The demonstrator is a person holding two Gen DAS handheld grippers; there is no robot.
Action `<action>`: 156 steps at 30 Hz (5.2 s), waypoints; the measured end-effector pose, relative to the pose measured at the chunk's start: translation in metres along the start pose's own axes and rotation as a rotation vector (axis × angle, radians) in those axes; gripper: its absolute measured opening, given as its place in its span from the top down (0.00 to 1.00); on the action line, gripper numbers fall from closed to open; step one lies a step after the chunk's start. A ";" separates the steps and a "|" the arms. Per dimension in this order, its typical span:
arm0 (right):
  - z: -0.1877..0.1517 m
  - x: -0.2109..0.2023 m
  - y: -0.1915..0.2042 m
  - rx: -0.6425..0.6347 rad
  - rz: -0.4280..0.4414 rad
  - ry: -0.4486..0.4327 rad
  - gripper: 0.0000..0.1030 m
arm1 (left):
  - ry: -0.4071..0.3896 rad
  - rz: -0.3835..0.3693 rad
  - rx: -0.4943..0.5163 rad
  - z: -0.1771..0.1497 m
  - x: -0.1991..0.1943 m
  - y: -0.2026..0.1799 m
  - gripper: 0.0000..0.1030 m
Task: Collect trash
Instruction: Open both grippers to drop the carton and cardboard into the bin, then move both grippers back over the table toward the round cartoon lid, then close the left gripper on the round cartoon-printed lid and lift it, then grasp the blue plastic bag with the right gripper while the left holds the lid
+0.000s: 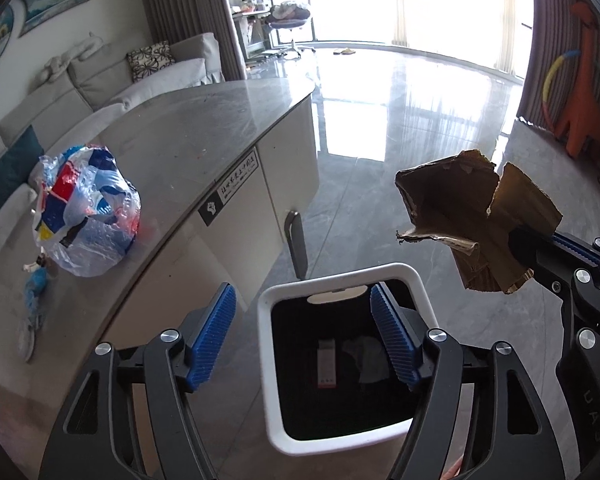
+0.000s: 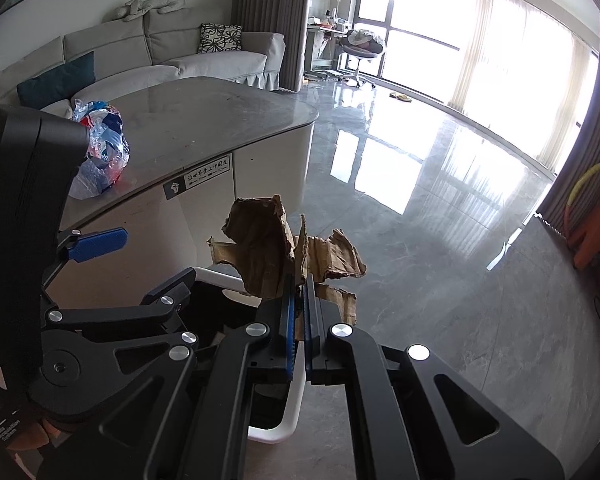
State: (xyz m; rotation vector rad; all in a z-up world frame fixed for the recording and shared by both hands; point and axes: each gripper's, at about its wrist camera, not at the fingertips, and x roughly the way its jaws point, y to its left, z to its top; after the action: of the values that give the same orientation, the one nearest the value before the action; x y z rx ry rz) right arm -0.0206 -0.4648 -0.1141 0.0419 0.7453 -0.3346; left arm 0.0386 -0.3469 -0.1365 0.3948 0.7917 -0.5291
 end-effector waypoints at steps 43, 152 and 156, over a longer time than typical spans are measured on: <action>0.012 -0.006 0.035 -0.065 0.073 -0.005 0.77 | -0.038 0.078 -0.094 -0.003 -0.026 0.062 0.23; 0.080 0.007 0.290 -0.307 0.335 -0.147 0.05 | -0.001 0.457 -0.553 -0.078 -0.038 0.357 0.42; 0.084 0.007 0.305 -0.308 0.361 -0.155 0.05 | 0.006 0.489 -0.548 -0.082 -0.046 0.367 0.42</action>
State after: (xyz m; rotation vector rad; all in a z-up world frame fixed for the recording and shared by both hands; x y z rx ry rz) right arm 0.1348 -0.1908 -0.0815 -0.1378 0.6143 0.1216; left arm 0.1796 0.0033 -0.1044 0.0704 0.7771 0.1513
